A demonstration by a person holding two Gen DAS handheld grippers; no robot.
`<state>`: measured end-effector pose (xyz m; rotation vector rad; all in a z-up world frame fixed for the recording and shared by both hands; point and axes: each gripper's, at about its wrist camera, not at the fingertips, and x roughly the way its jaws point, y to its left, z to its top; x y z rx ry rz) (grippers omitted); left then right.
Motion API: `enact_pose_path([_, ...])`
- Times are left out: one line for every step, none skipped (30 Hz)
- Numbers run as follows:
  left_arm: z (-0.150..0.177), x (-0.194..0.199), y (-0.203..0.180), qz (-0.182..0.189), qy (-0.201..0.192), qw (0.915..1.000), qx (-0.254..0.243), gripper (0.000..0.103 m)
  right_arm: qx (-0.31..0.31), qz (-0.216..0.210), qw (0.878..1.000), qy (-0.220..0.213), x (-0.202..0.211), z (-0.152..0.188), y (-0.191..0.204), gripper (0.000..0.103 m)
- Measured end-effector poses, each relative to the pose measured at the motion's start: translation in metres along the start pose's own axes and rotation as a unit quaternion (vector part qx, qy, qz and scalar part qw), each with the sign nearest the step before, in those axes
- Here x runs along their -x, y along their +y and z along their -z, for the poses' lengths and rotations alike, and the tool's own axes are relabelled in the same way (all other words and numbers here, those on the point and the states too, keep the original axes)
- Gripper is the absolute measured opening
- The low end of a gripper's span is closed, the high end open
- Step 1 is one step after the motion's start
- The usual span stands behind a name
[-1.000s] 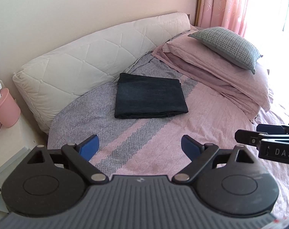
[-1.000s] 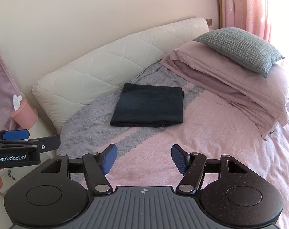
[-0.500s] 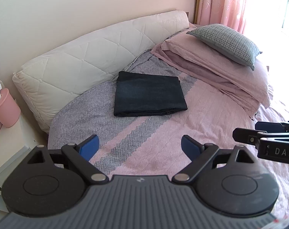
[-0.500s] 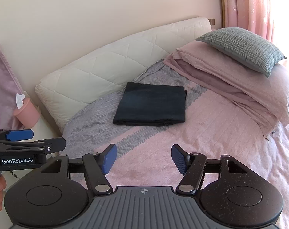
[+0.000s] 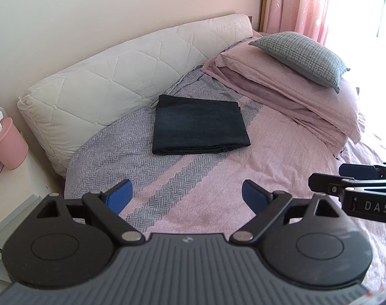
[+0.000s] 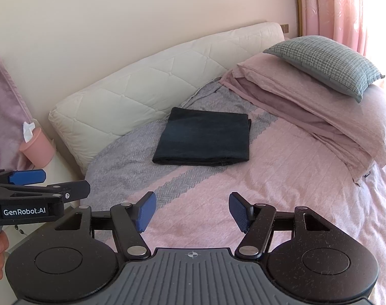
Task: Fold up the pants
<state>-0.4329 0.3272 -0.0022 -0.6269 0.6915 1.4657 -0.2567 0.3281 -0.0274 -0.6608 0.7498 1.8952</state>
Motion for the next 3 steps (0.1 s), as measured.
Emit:
enact_pose_path([0.0003,0.0003,-0.0002,-0.001,0.0,1.0,0.0,0.091,0.0,0.0,1.0,0.0,-0.0003,-0.0005,0.0,0.061])
enact_pose_path([0.0006,0.0005,-0.0002,-0.002,0.0,1.0,-0.001,0.091,-0.001,0.001,1.0,0.0,-0.0003,-0.0005,0.0,0.061])
enact_pose_path([0.0007,0.001,-0.0005,-0.002,0.0,1.0,-0.001,0.091,0.0,0.0,1.0,0.0,0.0001,0.0005,0.0008,0.061])
